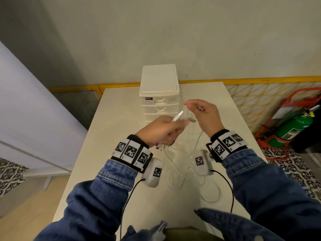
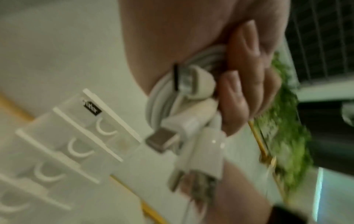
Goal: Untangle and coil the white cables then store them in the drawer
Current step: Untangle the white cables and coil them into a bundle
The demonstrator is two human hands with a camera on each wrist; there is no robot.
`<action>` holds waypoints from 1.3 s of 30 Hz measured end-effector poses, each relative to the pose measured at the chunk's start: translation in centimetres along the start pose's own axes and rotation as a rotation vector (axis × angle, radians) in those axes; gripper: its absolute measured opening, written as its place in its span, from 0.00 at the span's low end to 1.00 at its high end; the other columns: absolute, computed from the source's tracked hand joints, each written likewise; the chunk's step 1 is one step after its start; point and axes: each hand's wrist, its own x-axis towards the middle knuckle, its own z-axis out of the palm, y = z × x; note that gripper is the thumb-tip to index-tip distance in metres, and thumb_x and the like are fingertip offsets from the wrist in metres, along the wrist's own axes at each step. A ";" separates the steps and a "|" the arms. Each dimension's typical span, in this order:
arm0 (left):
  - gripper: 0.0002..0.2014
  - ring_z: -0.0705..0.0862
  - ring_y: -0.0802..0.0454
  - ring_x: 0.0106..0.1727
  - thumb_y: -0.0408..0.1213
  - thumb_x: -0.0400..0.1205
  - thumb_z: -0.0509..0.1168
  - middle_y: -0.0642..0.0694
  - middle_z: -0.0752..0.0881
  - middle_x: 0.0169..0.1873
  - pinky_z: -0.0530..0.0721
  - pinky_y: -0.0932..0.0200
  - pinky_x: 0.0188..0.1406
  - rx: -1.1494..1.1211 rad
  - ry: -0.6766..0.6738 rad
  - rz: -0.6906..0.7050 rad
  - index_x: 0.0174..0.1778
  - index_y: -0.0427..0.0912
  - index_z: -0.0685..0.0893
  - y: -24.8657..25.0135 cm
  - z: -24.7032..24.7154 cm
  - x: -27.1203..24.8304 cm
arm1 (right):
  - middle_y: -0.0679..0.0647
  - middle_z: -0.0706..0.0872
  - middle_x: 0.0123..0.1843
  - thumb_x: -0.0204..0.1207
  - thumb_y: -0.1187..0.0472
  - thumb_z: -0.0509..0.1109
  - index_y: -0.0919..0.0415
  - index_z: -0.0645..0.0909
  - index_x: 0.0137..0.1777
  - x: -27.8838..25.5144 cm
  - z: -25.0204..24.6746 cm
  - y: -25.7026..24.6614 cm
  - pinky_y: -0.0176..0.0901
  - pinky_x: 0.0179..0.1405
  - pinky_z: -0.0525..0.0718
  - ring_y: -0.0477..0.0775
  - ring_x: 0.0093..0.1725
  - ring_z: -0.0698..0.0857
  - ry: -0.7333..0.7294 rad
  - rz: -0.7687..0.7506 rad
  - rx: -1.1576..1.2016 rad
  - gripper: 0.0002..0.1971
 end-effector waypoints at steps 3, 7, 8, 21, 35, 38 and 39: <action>0.17 0.59 0.60 0.09 0.42 0.84 0.56 0.55 0.66 0.11 0.57 0.70 0.11 -0.281 -0.097 0.151 0.29 0.42 0.73 0.9 -0.6 0.2 | 0.36 0.83 0.32 0.79 0.71 0.61 0.57 0.82 0.56 -1.1 0.8 1.3 0.25 0.36 0.73 0.29 0.29 0.78 -0.084 0.042 -0.045 0.13; 0.17 0.61 0.63 0.08 0.42 0.87 0.48 0.55 0.67 0.10 0.63 0.71 0.09 -0.529 -0.127 0.285 0.34 0.40 0.70 1.6 -1.2 1.0 | 0.38 0.78 0.26 0.82 0.58 0.57 0.38 0.76 0.46 -2.9 2.7 2.7 0.34 0.33 0.73 0.38 0.27 0.76 -0.163 -0.044 -0.191 0.12; 0.18 0.62 0.63 0.09 0.42 0.88 0.48 0.54 0.68 0.10 0.64 0.71 0.10 -0.560 -0.104 0.319 0.34 0.40 0.70 1.7 -1.5 1.1 | 0.42 0.77 0.25 0.83 0.57 0.56 0.35 0.74 0.43 -3.3 3.0 3.1 0.40 0.33 0.74 0.41 0.27 0.74 -0.190 -0.056 -0.240 0.13; 0.19 0.64 0.59 0.18 0.48 0.87 0.55 0.54 0.67 0.18 0.67 0.65 0.21 -0.706 0.740 0.514 0.30 0.46 0.67 0.9 -5.4 1.1 | 0.42 0.77 0.24 0.78 0.48 0.64 0.49 0.82 0.45 -6.8 3.5 6.4 0.36 0.34 0.73 0.41 0.27 0.73 -0.425 0.175 -0.311 0.08; 0.33 0.75 0.49 0.27 0.57 0.86 0.40 0.39 0.75 0.24 0.74 0.59 0.30 0.280 0.314 0.154 0.32 0.36 0.77 -3.5 -2.2 1.5 | 0.45 0.89 0.34 0.75 0.52 0.68 0.49 0.84 0.45 -3.3 2.4 -1.2 0.51 0.44 0.84 0.46 0.38 0.86 -0.420 -0.205 -0.374 0.04; 0.35 0.67 0.51 0.18 0.73 0.74 0.37 0.49 0.71 0.15 0.66 0.59 0.21 0.192 0.105 0.063 0.19 0.51 0.74 -3.4 -1.3 1.2 | 0.47 0.82 0.28 0.71 0.53 0.73 0.47 0.75 0.46 -2.7 1.6 -1.2 0.52 0.39 0.81 0.51 0.31 0.82 -0.327 -0.178 -0.382 0.09; 0.33 0.65 0.53 0.17 0.75 0.73 0.41 0.51 0.70 0.14 0.64 0.61 0.20 0.176 0.065 0.051 0.19 0.53 0.75 -3.4 -1.3 1.1 | 0.50 0.82 0.28 0.70 0.53 0.74 0.47 0.74 0.46 -2.5 1.3 -1.1 0.52 0.38 0.80 0.54 0.31 0.81 -0.319 -0.175 -0.389 0.11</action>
